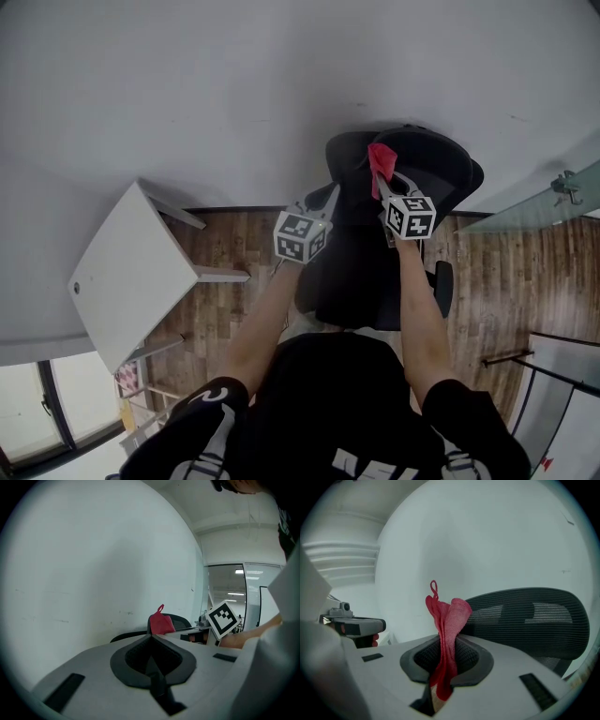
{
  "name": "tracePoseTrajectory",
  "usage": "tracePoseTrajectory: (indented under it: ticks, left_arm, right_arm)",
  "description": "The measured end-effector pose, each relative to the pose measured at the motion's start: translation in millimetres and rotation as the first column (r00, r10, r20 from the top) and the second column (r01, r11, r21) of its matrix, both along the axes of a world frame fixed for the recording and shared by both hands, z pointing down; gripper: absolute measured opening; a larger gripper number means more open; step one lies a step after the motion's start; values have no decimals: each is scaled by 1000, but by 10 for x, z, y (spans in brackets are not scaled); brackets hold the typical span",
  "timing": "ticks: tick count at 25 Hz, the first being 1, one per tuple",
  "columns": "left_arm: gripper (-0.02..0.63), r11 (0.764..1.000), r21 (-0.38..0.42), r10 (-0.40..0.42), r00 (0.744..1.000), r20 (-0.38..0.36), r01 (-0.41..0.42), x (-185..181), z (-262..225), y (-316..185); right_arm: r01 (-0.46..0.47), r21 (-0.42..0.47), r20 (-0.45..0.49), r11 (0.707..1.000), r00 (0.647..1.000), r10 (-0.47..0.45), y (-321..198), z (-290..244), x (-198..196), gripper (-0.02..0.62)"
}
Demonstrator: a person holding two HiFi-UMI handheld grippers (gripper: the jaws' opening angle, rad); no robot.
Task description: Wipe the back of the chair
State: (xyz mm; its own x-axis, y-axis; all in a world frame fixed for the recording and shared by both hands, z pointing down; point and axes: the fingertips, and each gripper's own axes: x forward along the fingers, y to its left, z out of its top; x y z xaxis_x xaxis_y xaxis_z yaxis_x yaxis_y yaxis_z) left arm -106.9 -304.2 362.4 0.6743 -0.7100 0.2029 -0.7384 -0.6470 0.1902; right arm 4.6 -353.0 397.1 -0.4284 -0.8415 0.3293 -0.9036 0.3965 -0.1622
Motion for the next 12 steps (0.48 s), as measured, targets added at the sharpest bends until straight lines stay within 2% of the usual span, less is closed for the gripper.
tracePoseTrajectory:
  ticks: [7, 12]
  left_arm:
    - [24, 1000, -7, 13, 1000, 5, -13, 58, 36, -90]
    - [25, 1000, -5, 13, 1000, 10, -13, 185, 17, -111]
  right_arm:
    - [-22, -5, 6, 1000, 1000, 22, -116, 50, 90, 71]
    - [-53, -12, 10, 999, 999, 53, -157, 64, 320, 72]
